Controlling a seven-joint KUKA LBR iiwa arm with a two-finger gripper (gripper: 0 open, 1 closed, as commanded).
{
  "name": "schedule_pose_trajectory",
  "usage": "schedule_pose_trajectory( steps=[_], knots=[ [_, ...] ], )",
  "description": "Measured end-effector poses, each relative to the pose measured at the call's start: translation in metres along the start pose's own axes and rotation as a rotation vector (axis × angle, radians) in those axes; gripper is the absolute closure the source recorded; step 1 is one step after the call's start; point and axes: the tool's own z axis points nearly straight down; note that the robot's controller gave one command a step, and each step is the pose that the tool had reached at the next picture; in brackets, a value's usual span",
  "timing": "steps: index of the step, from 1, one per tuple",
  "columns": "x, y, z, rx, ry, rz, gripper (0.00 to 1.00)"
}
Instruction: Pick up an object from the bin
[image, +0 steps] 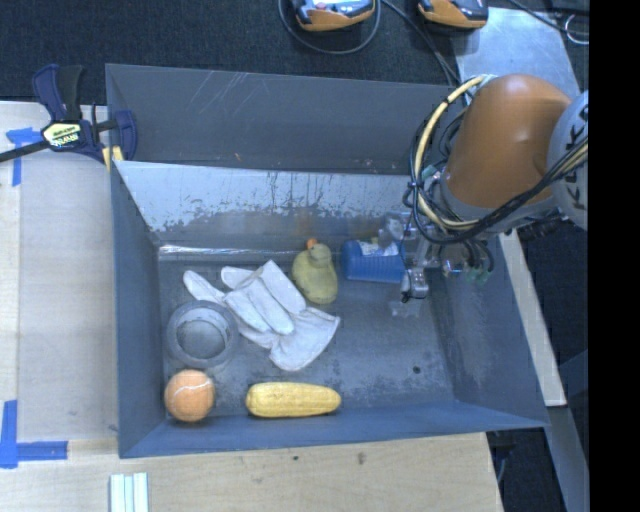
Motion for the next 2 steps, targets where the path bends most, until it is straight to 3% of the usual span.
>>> schedule_pose_trajectory(
  steps=[1,2],
  knots=[
    [-0.001,0.000,-0.005,0.001,-0.008,-0.001,0.00],
    [-0.006,0.010,0.025,0.002,-0.016,-0.043,0.00]
  ],
)
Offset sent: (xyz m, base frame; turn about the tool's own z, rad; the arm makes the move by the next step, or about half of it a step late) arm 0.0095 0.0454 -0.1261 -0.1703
